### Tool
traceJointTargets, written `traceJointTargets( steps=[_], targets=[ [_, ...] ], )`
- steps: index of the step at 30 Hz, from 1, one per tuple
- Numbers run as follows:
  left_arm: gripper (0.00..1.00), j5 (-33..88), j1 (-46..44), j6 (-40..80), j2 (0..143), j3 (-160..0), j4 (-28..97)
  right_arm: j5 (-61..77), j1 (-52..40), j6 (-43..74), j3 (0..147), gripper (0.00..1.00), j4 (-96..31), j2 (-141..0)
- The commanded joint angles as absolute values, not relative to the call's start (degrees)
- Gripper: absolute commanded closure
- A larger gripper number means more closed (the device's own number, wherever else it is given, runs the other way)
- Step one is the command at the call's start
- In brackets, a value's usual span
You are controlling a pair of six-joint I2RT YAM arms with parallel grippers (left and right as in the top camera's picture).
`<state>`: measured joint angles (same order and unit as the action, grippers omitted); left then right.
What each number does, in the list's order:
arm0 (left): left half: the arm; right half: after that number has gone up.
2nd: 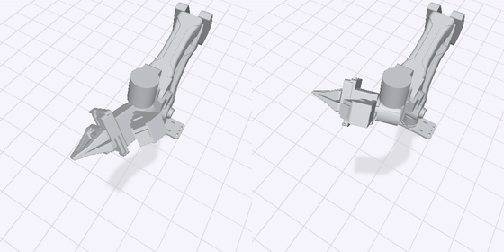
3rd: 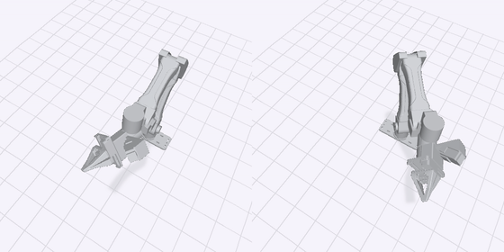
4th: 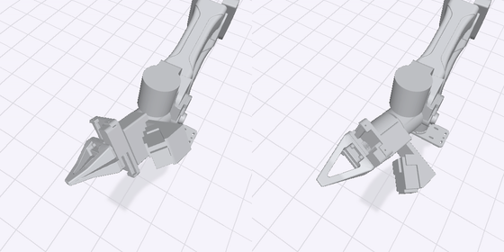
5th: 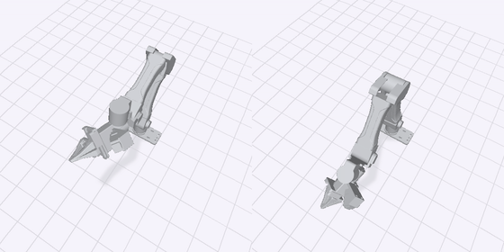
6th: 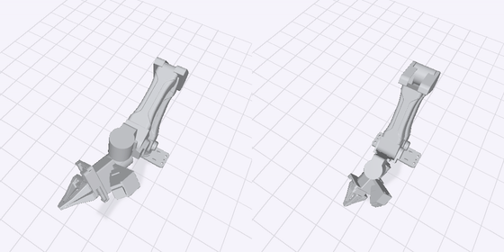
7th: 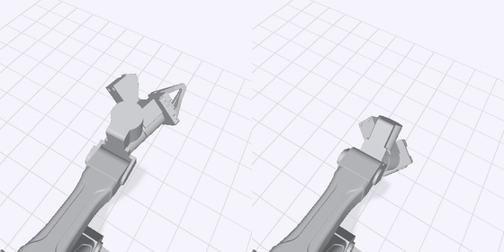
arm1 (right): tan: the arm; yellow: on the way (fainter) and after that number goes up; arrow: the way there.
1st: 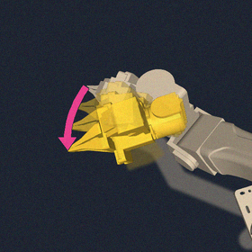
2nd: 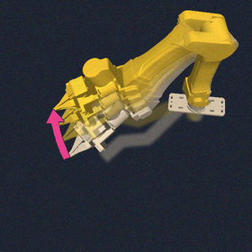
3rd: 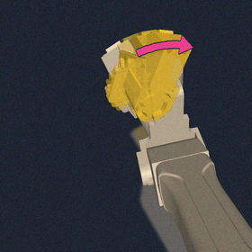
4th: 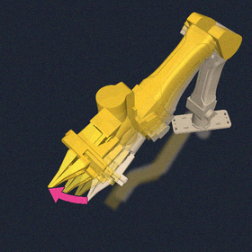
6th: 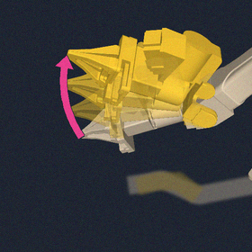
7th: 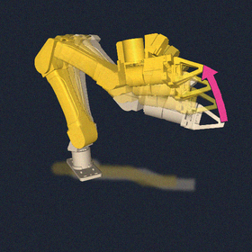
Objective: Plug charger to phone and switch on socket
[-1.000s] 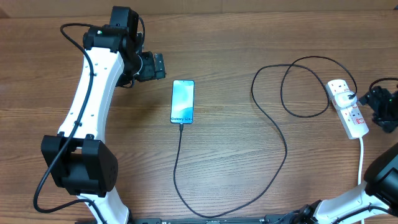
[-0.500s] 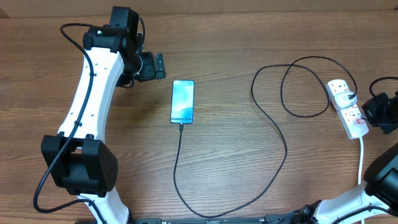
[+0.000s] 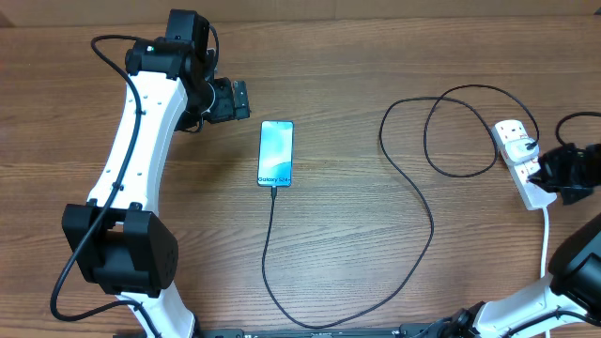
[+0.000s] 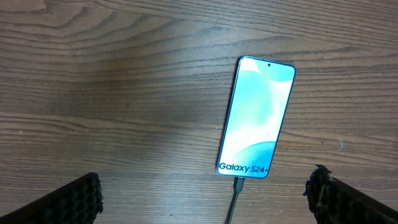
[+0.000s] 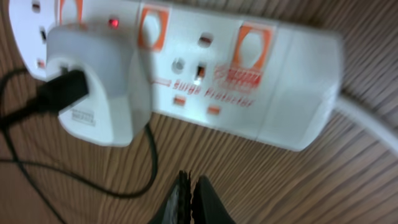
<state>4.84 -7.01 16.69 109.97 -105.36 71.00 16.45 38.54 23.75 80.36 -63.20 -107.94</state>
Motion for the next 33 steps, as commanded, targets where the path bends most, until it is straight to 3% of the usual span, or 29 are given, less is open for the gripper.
traceJointTargets(
  steps=[1,12,21,26,30,32,33],
  targets=[
    [0.00,4.27,-6.76,16.73,109.08,-105.75,71.09,20.78,34.06,24.25,81.32,0.96,-64.53,-106.50],
    [0.00,4.27,-6.76,16.73,109.08,-105.75,71.11,18.72,13.47,23.07,80.95,0.96,-63.55,-106.52],
    [0.00,4.27,-6.76,16.73,109.08,-105.75,71.11,3.44,-0.91,22.06,80.97,0.80,-62.19,-106.52],
    [0.00,4.27,-6.76,16.73,109.08,-105.75,71.11,-4.80,-4.64,21.39,80.95,0.78,-62.00,-106.52],
    [0.00,4.27,-6.76,16.73,109.08,-105.73,71.09,-4.34,-5.19,12.14,80.95,0.83,-61.82,-106.52],
    [0.00,4.29,-6.76,16.73,109.08,-105.75,71.11,-4.21,-5.19,9.43,80.97,0.77,-61.36,-106.52],
    [0.00,4.27,-6.76,16.73,109.08,-105.75,71.11,-4.21,-5.19,8.56,80.97,0.69,-61.19,-106.52]
  ],
)
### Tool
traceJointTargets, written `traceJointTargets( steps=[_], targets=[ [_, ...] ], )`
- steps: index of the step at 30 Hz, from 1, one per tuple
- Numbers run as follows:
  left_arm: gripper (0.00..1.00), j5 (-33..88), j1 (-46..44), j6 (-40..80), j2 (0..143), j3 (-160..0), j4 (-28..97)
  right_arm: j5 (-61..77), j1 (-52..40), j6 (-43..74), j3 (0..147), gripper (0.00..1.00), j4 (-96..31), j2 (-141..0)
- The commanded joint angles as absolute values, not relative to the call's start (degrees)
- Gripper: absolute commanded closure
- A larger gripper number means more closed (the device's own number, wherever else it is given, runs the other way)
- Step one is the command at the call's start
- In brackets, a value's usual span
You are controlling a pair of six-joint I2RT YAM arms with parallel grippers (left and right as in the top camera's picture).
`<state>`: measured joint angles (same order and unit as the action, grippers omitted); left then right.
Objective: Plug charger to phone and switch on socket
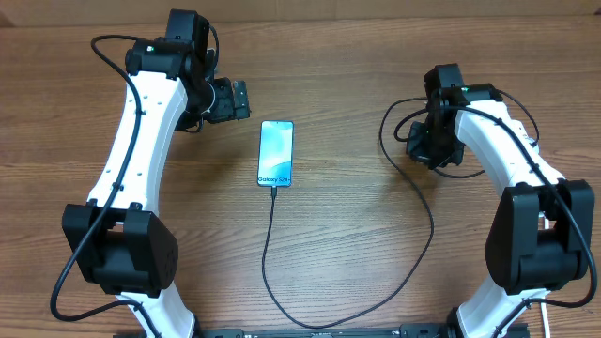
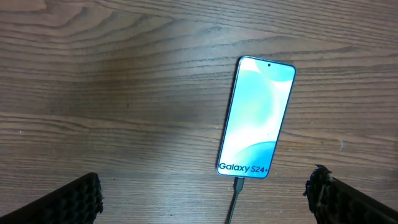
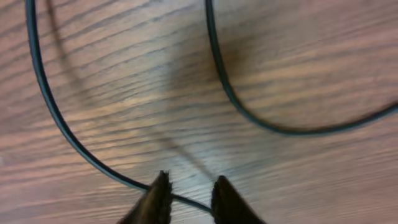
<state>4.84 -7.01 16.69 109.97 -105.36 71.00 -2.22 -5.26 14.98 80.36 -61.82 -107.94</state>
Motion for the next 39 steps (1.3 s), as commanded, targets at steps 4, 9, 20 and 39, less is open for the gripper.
traceJointTargets(
  steps=[4,9,20,39],
  targets=[
    [0.00,4.27,-6.76,16.73,109.08,-105.75,71.11,-4.21,-5.19,8.45,80.95,0.51,-61.19,-106.52],
    [0.00,4.27,-6.76,16.73,109.08,-105.75,71.11,-4.23,-5.19,8.47,80.95,0.17,-61.14,-106.52],
    [0.00,4.27,-6.76,16.73,109.08,-105.75,71.11,-4.25,-5.19,6.98,80.95,0.13,-60.93,-106.52],
    [0.01,4.27,-6.76,16.73,109.08,-105.73,71.09,-4.23,-5.13,7.01,80.97,0.00,-57.71,-106.52]
  ],
)
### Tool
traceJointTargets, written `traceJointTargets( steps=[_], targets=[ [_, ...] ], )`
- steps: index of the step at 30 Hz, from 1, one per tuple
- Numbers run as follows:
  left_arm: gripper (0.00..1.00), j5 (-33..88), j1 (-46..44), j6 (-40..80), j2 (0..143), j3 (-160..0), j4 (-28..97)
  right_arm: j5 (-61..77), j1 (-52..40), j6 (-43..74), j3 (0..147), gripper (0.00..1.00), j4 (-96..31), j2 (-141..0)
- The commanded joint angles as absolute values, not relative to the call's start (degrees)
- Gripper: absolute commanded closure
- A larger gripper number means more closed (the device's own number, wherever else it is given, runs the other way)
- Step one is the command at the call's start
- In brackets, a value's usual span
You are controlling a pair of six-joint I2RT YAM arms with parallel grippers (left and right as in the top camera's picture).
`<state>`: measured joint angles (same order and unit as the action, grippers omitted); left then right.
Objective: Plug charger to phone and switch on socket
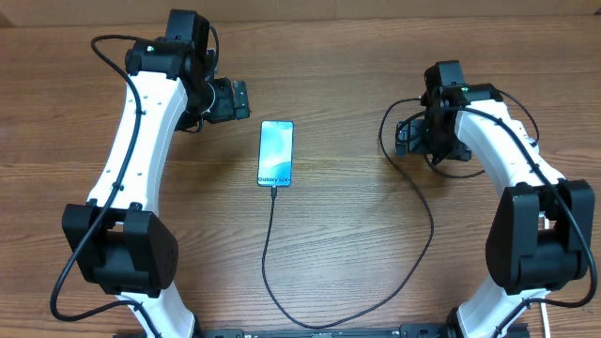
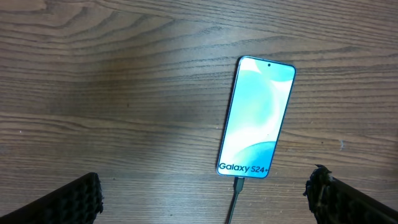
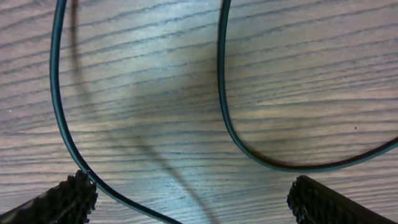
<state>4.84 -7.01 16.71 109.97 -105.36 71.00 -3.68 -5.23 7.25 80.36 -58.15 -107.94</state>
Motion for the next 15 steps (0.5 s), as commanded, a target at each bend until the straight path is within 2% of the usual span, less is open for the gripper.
traceJointTargets(
  steps=[1,5,9,15],
  targets=[
    [0.00,4.27,-6.76,16.73,109.08,-105.75,71.11,-4.23,-5.13,7.01,80.97,0.00,-57.52,-106.52],
    [0.00,4.27,-6.76,16.73,109.08,-105.75,71.11,-3.33,-5.13,6.98,81.06,0.00,-57.23,-106.50],
    [0.00,4.27,-6.76,16.73,109.08,-105.75,71.11,-4.64,-1.91,2.72,81.95,0.00,-62.39,-104.20],
    [0.00,4.27,-6.76,16.73,109.08,-105.75,71.09,8.88,10.26,-3.31,81.93,0.00,-61.08,-95.92]
  ],
)
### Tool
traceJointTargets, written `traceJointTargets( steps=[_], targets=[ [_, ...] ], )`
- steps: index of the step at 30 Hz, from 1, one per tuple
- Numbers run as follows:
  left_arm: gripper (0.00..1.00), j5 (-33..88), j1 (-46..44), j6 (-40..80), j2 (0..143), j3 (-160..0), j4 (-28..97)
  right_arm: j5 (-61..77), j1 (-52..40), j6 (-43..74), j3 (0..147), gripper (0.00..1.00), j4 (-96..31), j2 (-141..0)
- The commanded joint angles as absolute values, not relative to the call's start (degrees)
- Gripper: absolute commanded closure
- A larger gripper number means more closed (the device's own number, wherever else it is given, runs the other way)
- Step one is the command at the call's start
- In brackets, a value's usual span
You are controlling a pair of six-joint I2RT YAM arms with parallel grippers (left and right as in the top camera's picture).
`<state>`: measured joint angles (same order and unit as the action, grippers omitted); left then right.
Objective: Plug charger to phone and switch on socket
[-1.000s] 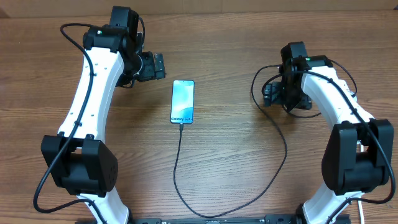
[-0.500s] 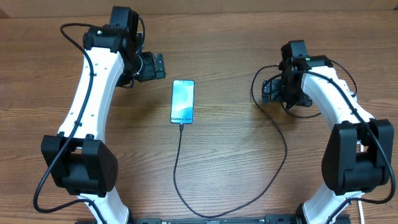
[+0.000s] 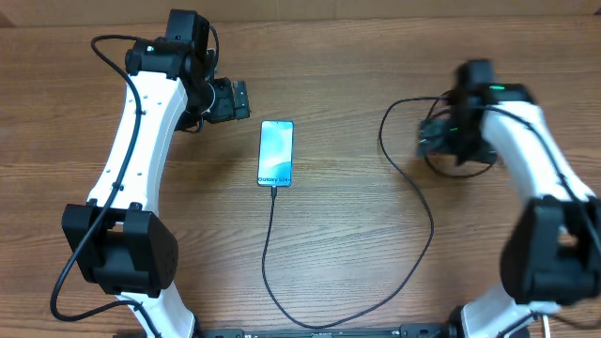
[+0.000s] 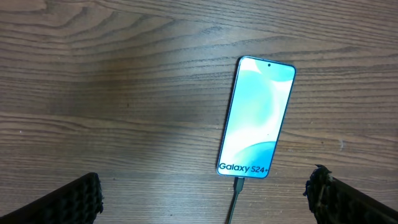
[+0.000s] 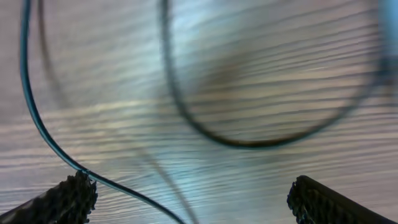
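The phone (image 3: 275, 153) lies face up mid-table with its screen lit, and it reads "Galaxy S24+" in the left wrist view (image 4: 256, 124). The black charger cable (image 3: 269, 253) is plugged into its lower end (image 4: 237, 186) and loops across the table to the right. My left gripper (image 4: 205, 196) hangs open above the wood just left of the phone (image 3: 230, 100). My right gripper (image 3: 434, 138) is blurred and open (image 5: 196, 199), over the cable loops (image 5: 217, 138). The socket strip is hidden under the right arm.
The cable forms a wide loop (image 3: 427, 225) towards the front edge and smaller coils (image 3: 394, 113) at the right. Both white arms reach in from the front. Bare wooden table (image 3: 347, 75) lies between them.
My right arm has shifted to the right and is motion-blurred, and the cable loops sit further left in its view. Its gripper stays wide open. The left arm and phone are unchanged.
My right gripper was shut by the socket strip at the right edge, a red light lit next to the plug. Then it was over the cable coils with fingers slightly apart, then wide open, and now further right. Phone, cable and left gripper stayed put.
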<state>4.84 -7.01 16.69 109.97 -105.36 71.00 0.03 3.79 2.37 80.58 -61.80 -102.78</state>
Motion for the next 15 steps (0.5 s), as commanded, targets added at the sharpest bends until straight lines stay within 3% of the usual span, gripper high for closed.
traceJointTargets(
  steps=[1,7,12,15],
  targets=[
    [0.00,4.27,-6.76,16.73,109.08,-105.75,71.11,14.00,12.93,-5.80,81.93,0.00,-60.71,-94.98],
    [0.00,4.27,-6.76,16.73,109.08,-105.75,71.11,29.82,20.05,-20.56,80.64,0.00,-62.19,-94.50],
    [0.00,4.27,-6.76,16.73,109.08,-105.75,71.09,28.56,20.34,-22.94,79.07,0.00,-61.21,-94.50],
    [0.00,4.27,-6.76,16.73,109.08,-105.75,71.11,23.55,20.34,-18.61,78.85,0.00,-60.55,-94.50]
  ],
)
